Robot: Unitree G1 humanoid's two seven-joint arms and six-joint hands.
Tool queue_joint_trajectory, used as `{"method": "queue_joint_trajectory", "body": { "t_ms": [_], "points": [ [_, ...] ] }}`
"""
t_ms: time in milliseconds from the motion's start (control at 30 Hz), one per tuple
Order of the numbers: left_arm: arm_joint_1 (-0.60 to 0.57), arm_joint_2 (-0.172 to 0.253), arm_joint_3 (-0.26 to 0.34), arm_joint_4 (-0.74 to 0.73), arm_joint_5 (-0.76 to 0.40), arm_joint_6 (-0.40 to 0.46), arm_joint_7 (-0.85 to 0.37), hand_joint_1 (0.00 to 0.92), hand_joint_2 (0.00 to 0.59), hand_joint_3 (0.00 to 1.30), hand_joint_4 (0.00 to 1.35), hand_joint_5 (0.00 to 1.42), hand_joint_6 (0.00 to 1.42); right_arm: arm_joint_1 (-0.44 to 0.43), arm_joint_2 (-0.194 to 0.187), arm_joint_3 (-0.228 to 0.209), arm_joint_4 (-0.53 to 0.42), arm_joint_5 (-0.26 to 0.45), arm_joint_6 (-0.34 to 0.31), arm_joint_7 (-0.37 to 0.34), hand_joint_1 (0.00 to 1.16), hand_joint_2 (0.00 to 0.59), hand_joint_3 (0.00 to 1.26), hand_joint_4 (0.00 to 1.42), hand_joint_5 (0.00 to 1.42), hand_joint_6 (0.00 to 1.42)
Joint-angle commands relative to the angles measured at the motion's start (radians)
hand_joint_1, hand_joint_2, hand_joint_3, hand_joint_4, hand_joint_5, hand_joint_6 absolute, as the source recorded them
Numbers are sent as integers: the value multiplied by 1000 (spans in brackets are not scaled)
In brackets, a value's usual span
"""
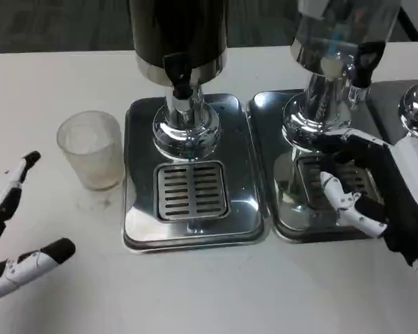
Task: Grasp the cup under the faucet to collect the drink, then remove the cup.
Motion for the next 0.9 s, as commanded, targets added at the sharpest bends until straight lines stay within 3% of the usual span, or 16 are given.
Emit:
{"method": "queue_joint_trajectory", "body": {
  "t_ms": [33,467,900],
  "points": [
    [-79,19,3,92,-4,-22,3,0,0,0,0,0,83,16,19,11,-27,-19,15,-10,437,475,419,388,421,420],
    [-370,19,-75,395,56,-30,46,0,0,0,0,1,112,1,63,51,-12,-48,7,-27,437,475,419,398,430,427],
    [-531,19,-158,637,63,-25,70,0,0,0,0,21,134,-49,93,90,30,-50,-1,-44,437,475,419,412,441,443]
  ]
}}
